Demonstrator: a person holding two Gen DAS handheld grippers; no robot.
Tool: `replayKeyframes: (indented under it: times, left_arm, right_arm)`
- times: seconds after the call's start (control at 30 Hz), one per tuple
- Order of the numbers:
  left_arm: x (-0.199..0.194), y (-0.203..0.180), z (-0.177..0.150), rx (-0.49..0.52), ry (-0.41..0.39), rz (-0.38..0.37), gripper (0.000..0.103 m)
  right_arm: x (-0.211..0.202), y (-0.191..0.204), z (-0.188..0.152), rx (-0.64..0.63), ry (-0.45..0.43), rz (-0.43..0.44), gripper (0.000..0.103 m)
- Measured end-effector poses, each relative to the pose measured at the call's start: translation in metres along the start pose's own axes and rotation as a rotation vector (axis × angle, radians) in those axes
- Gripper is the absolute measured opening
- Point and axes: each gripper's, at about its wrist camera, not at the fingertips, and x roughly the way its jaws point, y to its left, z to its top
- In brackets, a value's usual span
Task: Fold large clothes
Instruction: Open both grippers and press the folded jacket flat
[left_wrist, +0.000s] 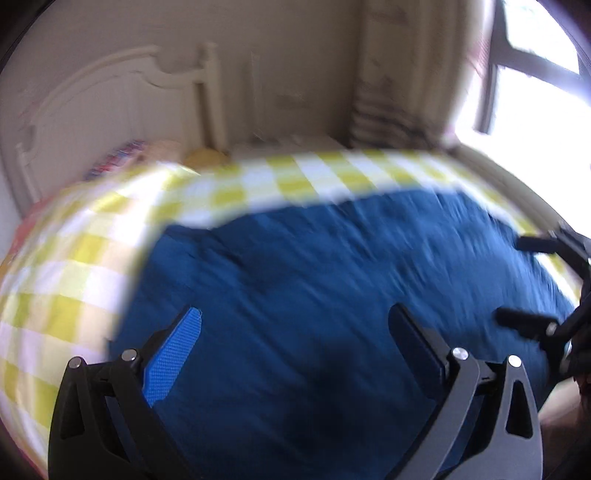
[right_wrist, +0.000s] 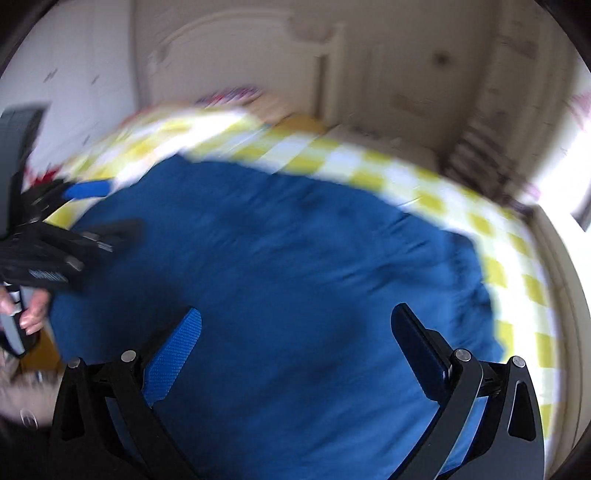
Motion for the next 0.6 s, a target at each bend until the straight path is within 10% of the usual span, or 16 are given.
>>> replayKeyframes:
  times: [0.17, 0.37, 0.6]
  left_arm:
    - [0.016, -0.001, -0.025, -0.003, -0.040, -0.016, 0.101]
    - [-0.002, 0.011, -0.045, -0.004, -0.049, 0.038, 0.101]
    - [-0.009, 0.057, -0.064, -0.129, -0.061, 0.063, 0.101]
  right_arm:
    - [0.018, -0.007, -0.023, 0.034, -0.024, 0.051, 0.099]
    - [-0.008, -0.054, -0.043, 0.150, -0.055, -0.116, 0.098]
    - [-0.011, -0.110, -0.093, 0.339, -0.087, -0.025, 0.099]
